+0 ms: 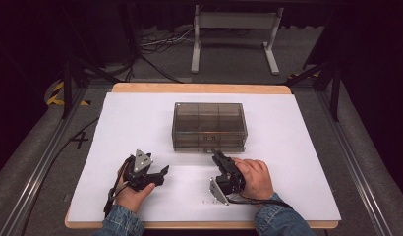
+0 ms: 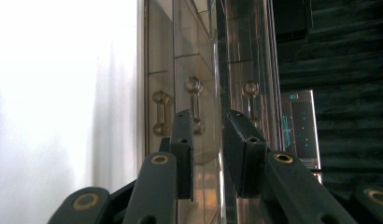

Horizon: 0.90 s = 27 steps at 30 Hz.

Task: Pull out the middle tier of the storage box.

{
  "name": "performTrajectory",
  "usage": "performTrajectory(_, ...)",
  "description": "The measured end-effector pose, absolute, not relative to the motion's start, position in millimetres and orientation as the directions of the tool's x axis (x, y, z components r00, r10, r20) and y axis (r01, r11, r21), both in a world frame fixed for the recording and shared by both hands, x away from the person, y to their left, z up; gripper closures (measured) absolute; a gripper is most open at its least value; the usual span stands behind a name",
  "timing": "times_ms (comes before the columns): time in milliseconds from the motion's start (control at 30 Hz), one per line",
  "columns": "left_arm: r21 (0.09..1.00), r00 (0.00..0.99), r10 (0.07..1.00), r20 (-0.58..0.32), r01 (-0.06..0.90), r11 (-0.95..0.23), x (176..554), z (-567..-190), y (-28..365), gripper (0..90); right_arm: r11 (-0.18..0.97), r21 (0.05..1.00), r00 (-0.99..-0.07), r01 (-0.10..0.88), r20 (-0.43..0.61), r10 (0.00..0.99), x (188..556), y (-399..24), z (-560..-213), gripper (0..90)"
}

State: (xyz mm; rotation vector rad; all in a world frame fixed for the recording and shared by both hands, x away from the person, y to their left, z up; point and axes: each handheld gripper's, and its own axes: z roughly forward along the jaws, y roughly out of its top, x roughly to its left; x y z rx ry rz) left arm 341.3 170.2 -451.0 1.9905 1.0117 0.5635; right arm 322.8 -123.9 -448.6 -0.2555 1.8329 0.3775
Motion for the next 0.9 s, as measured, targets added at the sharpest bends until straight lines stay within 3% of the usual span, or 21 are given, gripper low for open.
performTrajectory(233, 0.820, 0.578, 0.816, 0.031, 0.452, -0.352, 341, -451, 169, 23.1, 0.917, 0.166, -0.315, -0.362, -0.948, 0.048, 321, -141, -445, 73.5)
performTrajectory(367, 0.818, 0.579, 0.814, 0.042, 0.448, -0.361, 341, -451, 169, 23.0, 0.900, 0.266, -0.389, -0.346, -0.913, 0.120, 319, -149, -440, 72.2)
performTrajectory(900, 0.819, 0.583, 0.812, 0.042, 0.446, -0.362, 341, -451, 169, 22.6, 0.811, 0.510, -0.582, -0.286, -0.765, 0.276, 322, -166, -425, 70.1)
